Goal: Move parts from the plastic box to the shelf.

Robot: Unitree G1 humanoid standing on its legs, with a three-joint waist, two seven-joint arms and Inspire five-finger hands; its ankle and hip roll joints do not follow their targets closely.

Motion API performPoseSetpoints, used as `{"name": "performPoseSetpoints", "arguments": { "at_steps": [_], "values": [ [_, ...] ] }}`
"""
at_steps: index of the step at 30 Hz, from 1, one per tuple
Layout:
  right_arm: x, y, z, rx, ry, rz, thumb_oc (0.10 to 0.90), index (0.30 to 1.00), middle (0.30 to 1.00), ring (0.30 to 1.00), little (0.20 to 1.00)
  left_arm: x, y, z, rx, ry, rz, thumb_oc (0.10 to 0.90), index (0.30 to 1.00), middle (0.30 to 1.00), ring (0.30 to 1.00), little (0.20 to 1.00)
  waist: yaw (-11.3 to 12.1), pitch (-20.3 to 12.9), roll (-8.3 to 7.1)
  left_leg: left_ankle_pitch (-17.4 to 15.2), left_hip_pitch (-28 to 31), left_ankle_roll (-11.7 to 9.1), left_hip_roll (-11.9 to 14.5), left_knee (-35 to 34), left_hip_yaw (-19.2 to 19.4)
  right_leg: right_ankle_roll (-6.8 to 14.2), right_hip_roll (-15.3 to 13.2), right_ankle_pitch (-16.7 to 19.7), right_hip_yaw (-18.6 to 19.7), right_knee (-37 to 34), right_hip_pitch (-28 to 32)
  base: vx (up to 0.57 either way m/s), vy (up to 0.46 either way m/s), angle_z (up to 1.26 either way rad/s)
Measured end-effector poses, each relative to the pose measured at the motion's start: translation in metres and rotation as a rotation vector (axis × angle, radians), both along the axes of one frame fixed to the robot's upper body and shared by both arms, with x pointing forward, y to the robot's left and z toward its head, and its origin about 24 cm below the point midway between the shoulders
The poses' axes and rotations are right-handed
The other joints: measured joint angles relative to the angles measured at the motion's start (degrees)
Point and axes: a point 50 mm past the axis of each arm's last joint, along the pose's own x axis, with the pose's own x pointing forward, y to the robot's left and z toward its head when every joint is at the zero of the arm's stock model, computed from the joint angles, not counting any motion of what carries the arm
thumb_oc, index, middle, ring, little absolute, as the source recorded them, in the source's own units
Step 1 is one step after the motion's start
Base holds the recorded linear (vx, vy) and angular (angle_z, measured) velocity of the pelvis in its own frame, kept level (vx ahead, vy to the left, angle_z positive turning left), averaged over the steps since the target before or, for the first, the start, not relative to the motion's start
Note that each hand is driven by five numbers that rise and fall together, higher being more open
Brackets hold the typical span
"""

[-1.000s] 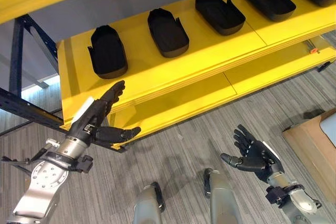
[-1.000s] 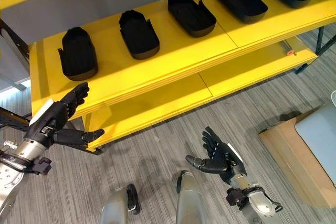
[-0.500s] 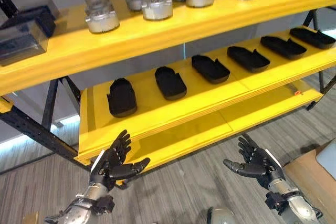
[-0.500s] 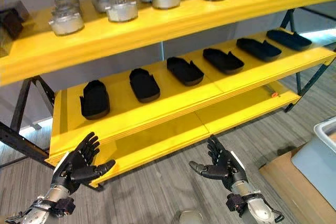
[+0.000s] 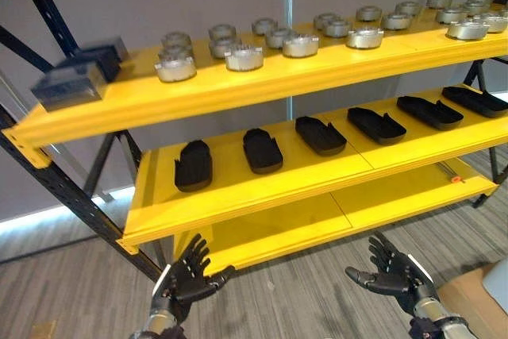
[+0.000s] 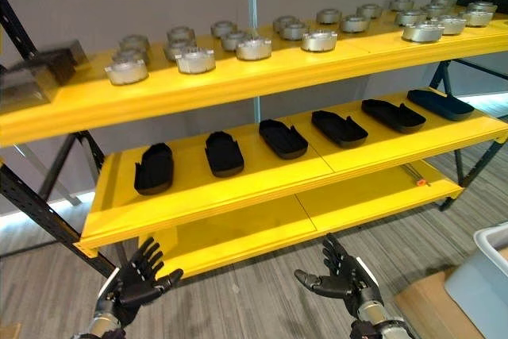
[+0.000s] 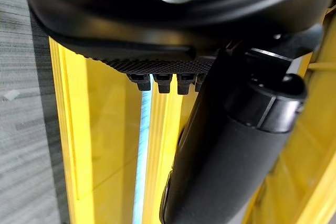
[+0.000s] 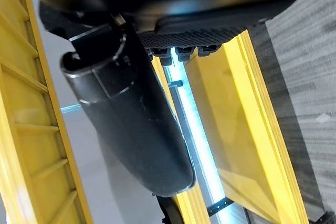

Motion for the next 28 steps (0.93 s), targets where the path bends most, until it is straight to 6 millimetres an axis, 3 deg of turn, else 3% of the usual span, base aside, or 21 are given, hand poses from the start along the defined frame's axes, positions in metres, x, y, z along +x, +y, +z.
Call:
{"name": "performPoseSetpoints", "arguments": {
  "at_steps": [2,4,5,6,8,16,28],
  "values": [
    [-0.002,0.002,-0.001,0.002,0.004,0.000,0.900,1.000,1.000,1.000,1.000,-0.001,-0.003,-0.002,-0.013,0.002,-0.009,0.900,1.000,1.000,1.000,1.000,-0.3,-0.5,0.95,-1.4,1.8,2.1,-0.7,-3.1,0.7,0.6,1.0,1.2,-0.5,-0.8,-0.1,0.01,0.085,0.04],
    [-0.005,0.005,-0.008,0.029,0.016,-0.036,0.900,1.000,1.000,1.000,1.000,0.000,-0.005,-0.009,-0.024,0.027,0.003,0.900,1.000,1.000,1.000,1.000,-0.9,-1.1,1.03,-2.2,3.0,1.8,-0.8,-5.9,1.5,0.6,1.1,2.2,-0.8,-0.3,-0.3,0.03,0.088,0.08],
    [-0.007,0.007,-0.011,0.031,0.031,-0.035,0.900,1.000,1.000,1.000,1.000,-0.003,-0.005,-0.014,-0.023,0.051,0.004,0.900,1.000,1.000,1.000,1.000,-0.9,-1.4,-0.10,-2.1,3.0,1.9,-1.3,-6.5,1.8,0.7,0.8,2.2,-0.3,-0.8,-0.9,0.05,0.131,-0.15],
    [-0.007,0.009,-0.013,0.040,0.034,-0.049,0.900,1.000,1.000,1.000,1.000,-0.005,-0.004,-0.017,-0.023,0.068,0.008,0.900,1.000,1.000,1.000,1.000,-0.7,-2.0,0.63,-2.0,3.0,2.0,-1.5,-7.3,1.8,1.2,0.8,2.6,0.0,-1.4,-0.8,0.02,0.101,-0.24],
    [-0.010,0.011,-0.017,0.048,0.045,-0.053,0.900,1.000,1.000,1.000,1.000,-0.009,-0.004,-0.018,-0.021,0.083,0.008,0.900,1.000,1.000,1.000,1.000,-1.1,-2.1,-0.49,-1.5,3.0,2.4,-2.0,-8.4,2.0,2.1,0.6,3.4,0.2,-3.2,-0.7,0.01,0.104,-0.10],
    [-0.011,0.024,-0.032,0.059,0.103,-0.036,0.900,1.000,1.000,1.000,1.000,-0.007,-0.009,-0.023,-0.030,0.101,0.011,0.900,1.000,1.000,1.000,1.000,-0.9,-2.8,-0.96,-0.3,3.2,4.3,-3.9,-9.8,2.1,3.1,-0.9,5.6,0.7,-4.5,-0.8,0.00,0.061,0.02],
    [0.001,0.034,-0.035,0.062,0.107,-0.004,0.900,1.000,1.000,1.000,1.000,-0.003,-0.009,-0.032,0.000,0.147,0.032,0.900,1.000,1.000,1.000,1.000,-0.1,-3.3,-0.24,0.2,7.3,4.0,-3.7,-13.1,2.8,3.3,0.1,8.6,0.7,-11.0,4.3,0.03,0.003,-0.01]
  ]
}}
